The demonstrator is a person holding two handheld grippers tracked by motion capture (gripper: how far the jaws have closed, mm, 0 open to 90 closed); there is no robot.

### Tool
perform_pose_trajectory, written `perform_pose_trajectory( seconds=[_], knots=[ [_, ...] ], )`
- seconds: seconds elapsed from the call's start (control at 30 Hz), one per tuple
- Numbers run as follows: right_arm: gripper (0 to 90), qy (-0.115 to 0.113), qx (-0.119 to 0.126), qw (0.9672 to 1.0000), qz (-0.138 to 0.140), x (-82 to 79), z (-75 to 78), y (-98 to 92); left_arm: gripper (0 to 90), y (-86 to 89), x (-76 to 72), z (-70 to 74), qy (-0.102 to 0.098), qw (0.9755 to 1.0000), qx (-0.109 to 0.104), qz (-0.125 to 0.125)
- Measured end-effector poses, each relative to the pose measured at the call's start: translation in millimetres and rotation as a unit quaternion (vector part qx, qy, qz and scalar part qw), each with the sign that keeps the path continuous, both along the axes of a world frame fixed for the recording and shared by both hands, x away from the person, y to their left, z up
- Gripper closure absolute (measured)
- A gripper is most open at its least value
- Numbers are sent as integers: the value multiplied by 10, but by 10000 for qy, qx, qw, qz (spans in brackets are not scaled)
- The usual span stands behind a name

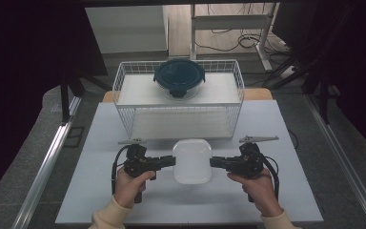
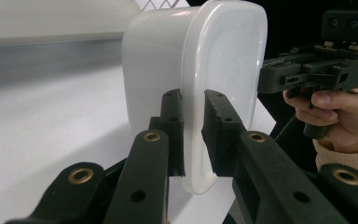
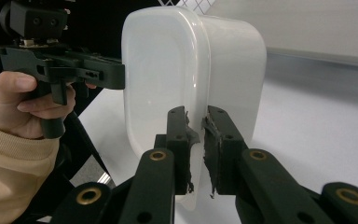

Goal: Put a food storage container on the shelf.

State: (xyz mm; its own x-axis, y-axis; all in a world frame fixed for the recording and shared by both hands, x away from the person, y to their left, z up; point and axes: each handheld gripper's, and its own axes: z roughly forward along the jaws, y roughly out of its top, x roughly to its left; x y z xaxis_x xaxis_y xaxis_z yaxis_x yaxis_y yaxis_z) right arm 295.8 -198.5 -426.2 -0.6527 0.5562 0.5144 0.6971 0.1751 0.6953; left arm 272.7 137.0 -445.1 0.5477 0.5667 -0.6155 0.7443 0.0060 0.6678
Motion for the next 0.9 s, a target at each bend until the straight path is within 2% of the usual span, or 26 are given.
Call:
perform_pose_trajectory(
  seconds=[0.27, 0.43, 0.6, 0.9],
  knots=[
    [799, -103, -26, 9999, 34, -20, 73, 27, 790, 29, -1, 66, -85, 10000, 21, -14],
    [798, -131, -42, 9999, 52, 17, 83, 49, 791, 52, 25, 113, -133, 9999, 53, -4],
    [798, -224, -17, 9997, 87, 65, 159, 94, 791, 105, 61, 178, -203, 9998, 28, 25],
    [799, -418, 24, 9991, 109, 152, 359, 148, 789, 156, 136, 421, -418, 9991, 51, 74]
  ],
)
